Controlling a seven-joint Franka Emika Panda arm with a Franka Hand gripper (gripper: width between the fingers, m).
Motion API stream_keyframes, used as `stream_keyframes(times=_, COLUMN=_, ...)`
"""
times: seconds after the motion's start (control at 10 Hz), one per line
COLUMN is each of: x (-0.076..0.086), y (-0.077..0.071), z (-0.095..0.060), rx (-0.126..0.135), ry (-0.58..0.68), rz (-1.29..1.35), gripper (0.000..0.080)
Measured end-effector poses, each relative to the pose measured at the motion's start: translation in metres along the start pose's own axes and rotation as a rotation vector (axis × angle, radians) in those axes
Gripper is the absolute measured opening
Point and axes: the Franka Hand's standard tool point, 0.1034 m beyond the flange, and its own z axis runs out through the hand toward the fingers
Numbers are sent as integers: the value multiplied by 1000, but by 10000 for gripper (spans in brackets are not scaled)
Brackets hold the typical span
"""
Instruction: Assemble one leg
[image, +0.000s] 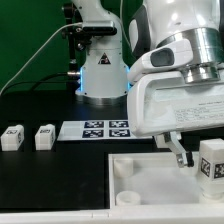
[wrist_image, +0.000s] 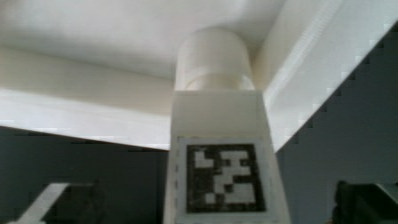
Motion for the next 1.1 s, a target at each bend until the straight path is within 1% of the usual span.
stream_keyframes(times=0.6, x=-1, y=-1, z=1, rx=2, ry=-13, rz=0, gripper=649)
stream_keyframes(times=0.7, x=-2, y=-2, z=-1, rx=10, ry=-61, rz=-2, gripper=649)
stream_keyframes(times=0.9, x=4, y=-5, z=-12, rx=25, ry=-145, rz=-1, gripper=649)
stream_keyframes(times=1.0, x=3, y=-6, z=-12, rx=45, ry=-279, rz=0, gripper=649)
stream_keyframes(times=1.1, x=8, y=-5, z=-9, rx=61, ry=-389, rz=3, gripper=649)
